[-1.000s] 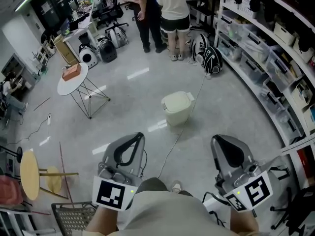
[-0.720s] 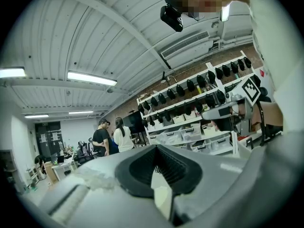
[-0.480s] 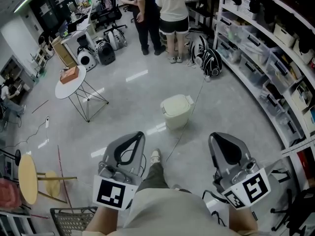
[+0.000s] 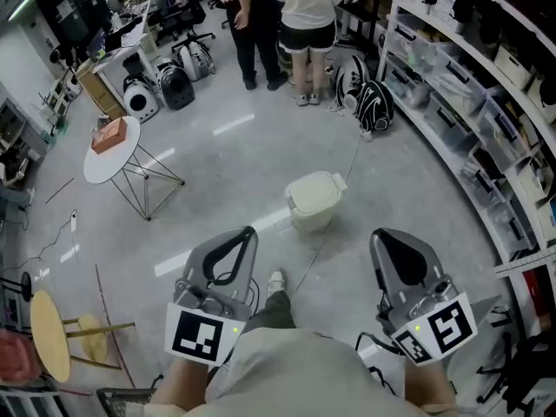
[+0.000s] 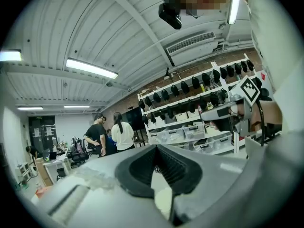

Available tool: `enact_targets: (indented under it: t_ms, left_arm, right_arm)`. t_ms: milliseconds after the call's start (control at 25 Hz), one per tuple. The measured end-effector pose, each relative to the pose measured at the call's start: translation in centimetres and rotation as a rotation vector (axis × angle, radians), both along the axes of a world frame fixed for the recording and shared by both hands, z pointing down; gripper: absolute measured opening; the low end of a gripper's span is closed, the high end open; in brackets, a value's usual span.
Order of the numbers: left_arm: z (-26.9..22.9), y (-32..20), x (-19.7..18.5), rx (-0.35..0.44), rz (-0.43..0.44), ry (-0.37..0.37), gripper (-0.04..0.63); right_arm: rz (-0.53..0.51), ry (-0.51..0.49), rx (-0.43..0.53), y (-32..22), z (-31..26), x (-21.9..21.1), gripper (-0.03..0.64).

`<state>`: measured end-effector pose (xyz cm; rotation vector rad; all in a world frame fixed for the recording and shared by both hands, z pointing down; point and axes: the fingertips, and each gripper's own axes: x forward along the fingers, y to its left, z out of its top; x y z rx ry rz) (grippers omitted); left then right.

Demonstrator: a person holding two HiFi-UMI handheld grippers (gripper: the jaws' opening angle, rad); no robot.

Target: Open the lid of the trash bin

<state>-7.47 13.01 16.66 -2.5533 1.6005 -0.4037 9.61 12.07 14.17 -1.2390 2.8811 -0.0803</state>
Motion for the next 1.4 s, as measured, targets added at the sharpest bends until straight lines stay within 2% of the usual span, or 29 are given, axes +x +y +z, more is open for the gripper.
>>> enact_targets:
  t_ms: [400,600,720,920,1080,1240,1400]
  left_arm:
    - [0.9,-14.1,-6.7,-0.037,0.109,-0.003,0.002]
    - [2.0,-19.5,-8.2,-0.035,0.188,-0.034,0.002]
    - [2.4,-21.9,-8.3,-0.047,0.209,-0.028,0.003]
    - [3.7,-25.5,-7.1,-0.091,0.22,0.026,0.002]
    - [6.0,-27.6,-5.3,-0.116,0.237,-0.009,0.002]
    - [10.2,-30.0,-3.7,-0.149,0.257,-0.071,0.002]
    - [16.9,-32.4,-2.8,-0.226,0.251,-0.054,0.002]
  right_arm:
    - [0.115,0.044,-0.051,-12.7,0.7,-6.6,0.003]
    - [0.192,0.051,-0.075,-17.1,1.9,-7.9,0.003]
    - [0.223,0.058,-0.101,-18.7,2.9,-7.8,0.003]
    - [0.27,0.065,-0.13,-21.8,4.8,-6.3,0.003]
    - [0.303,0.053,-0.164,-24.2,7.3,-4.0,0.003]
    - [0.305,0.091,-0.205,-27.0,11.9,-2.0,0.003]
    - [0.329,0.127,-0.263,-29.6,18.4,-0.5,0.003]
